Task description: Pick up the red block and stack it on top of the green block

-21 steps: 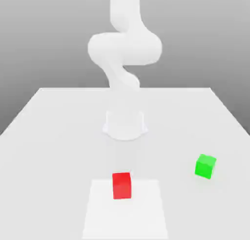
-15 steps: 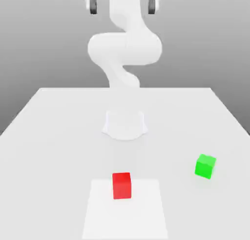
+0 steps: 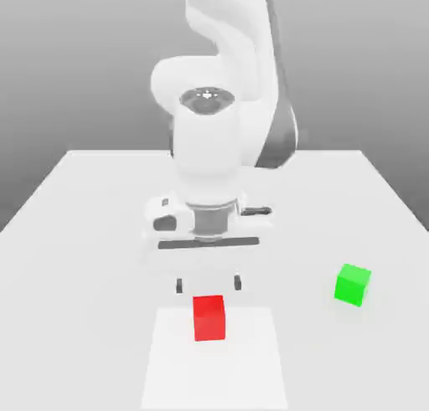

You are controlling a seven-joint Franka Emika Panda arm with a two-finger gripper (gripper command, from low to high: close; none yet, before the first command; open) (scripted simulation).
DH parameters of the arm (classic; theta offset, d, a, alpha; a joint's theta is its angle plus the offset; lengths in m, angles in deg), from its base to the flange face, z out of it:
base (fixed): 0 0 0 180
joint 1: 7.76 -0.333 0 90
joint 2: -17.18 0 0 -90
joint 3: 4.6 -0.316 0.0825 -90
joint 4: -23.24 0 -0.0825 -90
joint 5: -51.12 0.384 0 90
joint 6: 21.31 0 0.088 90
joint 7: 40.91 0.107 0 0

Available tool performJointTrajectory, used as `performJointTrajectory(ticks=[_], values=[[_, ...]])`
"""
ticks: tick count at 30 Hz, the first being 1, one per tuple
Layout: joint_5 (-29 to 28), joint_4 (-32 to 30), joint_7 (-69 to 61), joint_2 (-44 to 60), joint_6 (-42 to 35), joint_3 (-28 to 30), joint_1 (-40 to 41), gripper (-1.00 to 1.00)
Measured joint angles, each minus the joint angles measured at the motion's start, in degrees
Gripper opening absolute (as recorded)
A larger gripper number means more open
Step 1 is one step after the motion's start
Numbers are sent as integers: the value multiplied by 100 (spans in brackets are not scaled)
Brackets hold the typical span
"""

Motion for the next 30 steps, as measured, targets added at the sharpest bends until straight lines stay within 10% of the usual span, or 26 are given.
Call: performJointTrajectory(ticks=[3,4,18,30], values=[[95,77,-71,630,537,-91,69,0],[111,99,-82,793,677,-120,94,-100],[-66,-85,47,-493,-427,-108,122,-100],[495,-39,-1233,-1248,-1208,-1522,-2112,-100]])
